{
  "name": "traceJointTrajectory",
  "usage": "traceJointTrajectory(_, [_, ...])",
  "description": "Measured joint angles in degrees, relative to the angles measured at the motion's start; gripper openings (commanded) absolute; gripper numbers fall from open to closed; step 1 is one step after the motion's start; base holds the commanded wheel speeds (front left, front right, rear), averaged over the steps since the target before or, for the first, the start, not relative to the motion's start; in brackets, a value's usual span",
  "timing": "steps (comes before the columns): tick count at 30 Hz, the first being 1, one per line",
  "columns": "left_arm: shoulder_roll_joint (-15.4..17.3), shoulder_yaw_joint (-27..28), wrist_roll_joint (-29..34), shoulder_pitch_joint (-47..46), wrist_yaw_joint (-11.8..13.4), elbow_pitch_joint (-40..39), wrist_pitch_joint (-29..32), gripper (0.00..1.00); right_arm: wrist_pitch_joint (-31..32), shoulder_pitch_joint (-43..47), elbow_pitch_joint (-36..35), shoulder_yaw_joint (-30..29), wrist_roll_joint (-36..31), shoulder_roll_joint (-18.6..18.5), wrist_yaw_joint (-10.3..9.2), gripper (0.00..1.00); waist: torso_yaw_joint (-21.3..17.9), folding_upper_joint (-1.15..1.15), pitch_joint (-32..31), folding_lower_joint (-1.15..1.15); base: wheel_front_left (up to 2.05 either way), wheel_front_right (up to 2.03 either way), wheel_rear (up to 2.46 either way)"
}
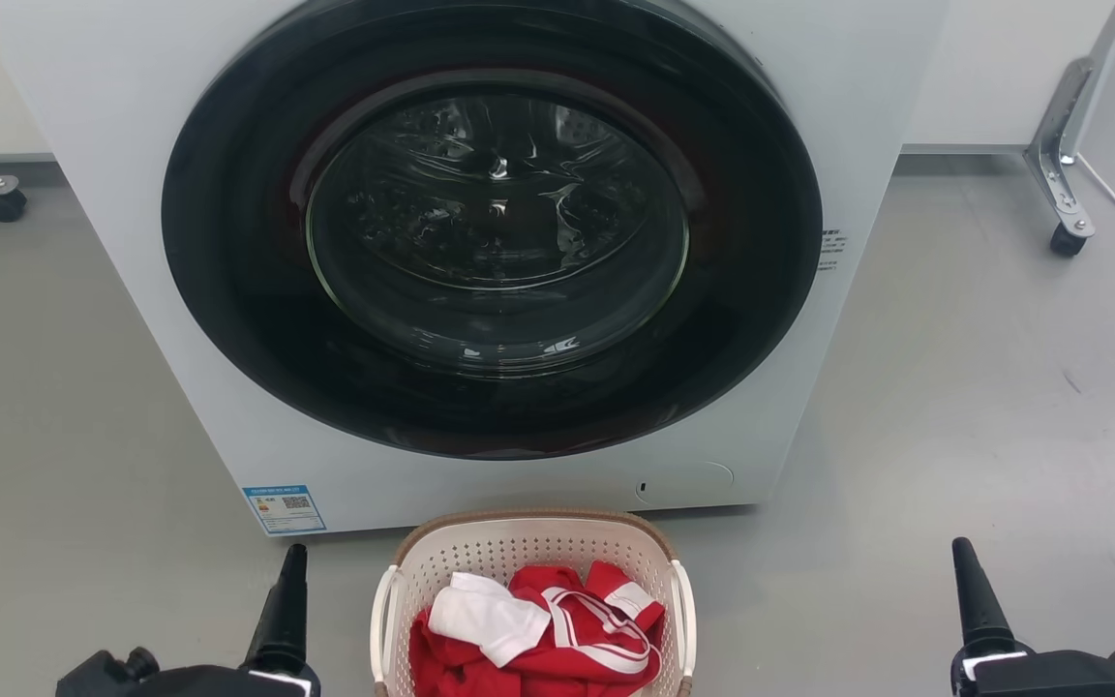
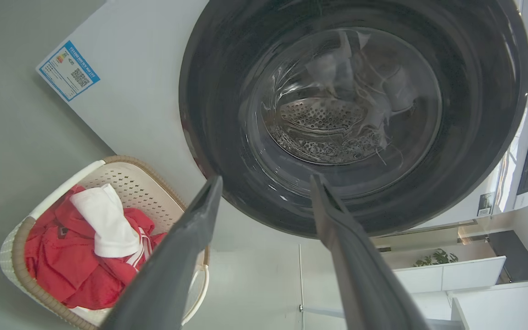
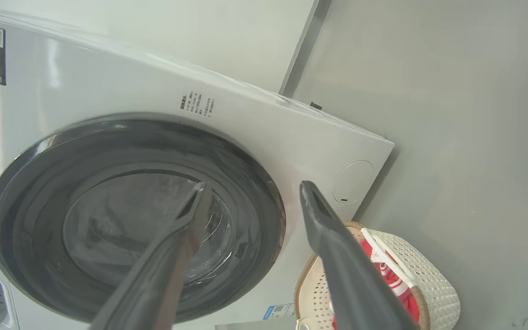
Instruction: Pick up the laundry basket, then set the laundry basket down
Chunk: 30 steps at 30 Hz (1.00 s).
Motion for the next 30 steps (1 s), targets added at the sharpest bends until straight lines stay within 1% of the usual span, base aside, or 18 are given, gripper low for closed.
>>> traceJointTrajectory(5, [0.81,-1.88,7.03,0.0,0.66,-0.53,-1.14,1.0,-1.23,0.08,-0.89,1.87,-6.58,-0.21,-0.75,1.0,0.05,0.0,-0.11,0.0,0.0,0.0,0.0])
traceJointTrajectory(10, [1.77,-3.64,13.74,0.01,1.47,-1.64,-2.32,1.0,-2.27,0.24,-1.81,3.75,-13.22,-1.22,-1.51,1.0,0.08,0.0,-0.22,0.0,0.0,0.0,0.0])
traceJointTrajectory(15, [2.01,-4.87,19.73,0.03,2.27,-2.48,-3.34,1.0,-3.32,0.81,-2.97,5.42,-19.16,-1.58,-2.07,1.0,0.1,0.0,-0.31,0.0,0.0,0.0,0.0])
traceJointTrajectory(19, [2.1,-5.61,24.59,0.1,3.03,-3.53,-4.15,1.0,-4.0,1.37,-3.81,6.28,-23.18,-1.74,-2.94,1.0,0.1,0.0,-0.34,0.0,0.0,0.0,0.0])
traceJointTrajectory(22, [2.25,-6.03,27.95,0.22,3.5,-3.92,-4.71,1.0,-4.74,1.38,-4.38,6.89,-26.14,-1.79,-3.05,1.0,0.11,0.0,-0.35,0.0,0.0,0.0,0.0])
traceJointTrajectory(25, [2.31,-6.78,31.15,0.46,3.85,-4.44,-5.39,1.0,-5.37,1.4,-5.22,7.33,-28.8,-1.87,-3.57,1.0,0.14,0.0,-0.37,0.0,0.0,0.0,0.0])
traceJointTrajectory(26, [2.3,-7.14,32.98,0.97,4.01,-4.93,-5.88,1.0,-5.81,1.43,-5.55,7.71,-30.72,-1.89,-4.03,1.0,0.17,0.0,-0.38,0.0,0.0,0.0,0.0])
traceJointTrajectory(30, [2.33,-7.49,36.99,1.42,4.53,-5.58,-6.58,1.0,-6.5,1.88,-6.34,8.58,-34.31,-1.94,-4.55,1.0,0.26,0.0,-0.38,0.0,0.0,0.0,0.0])
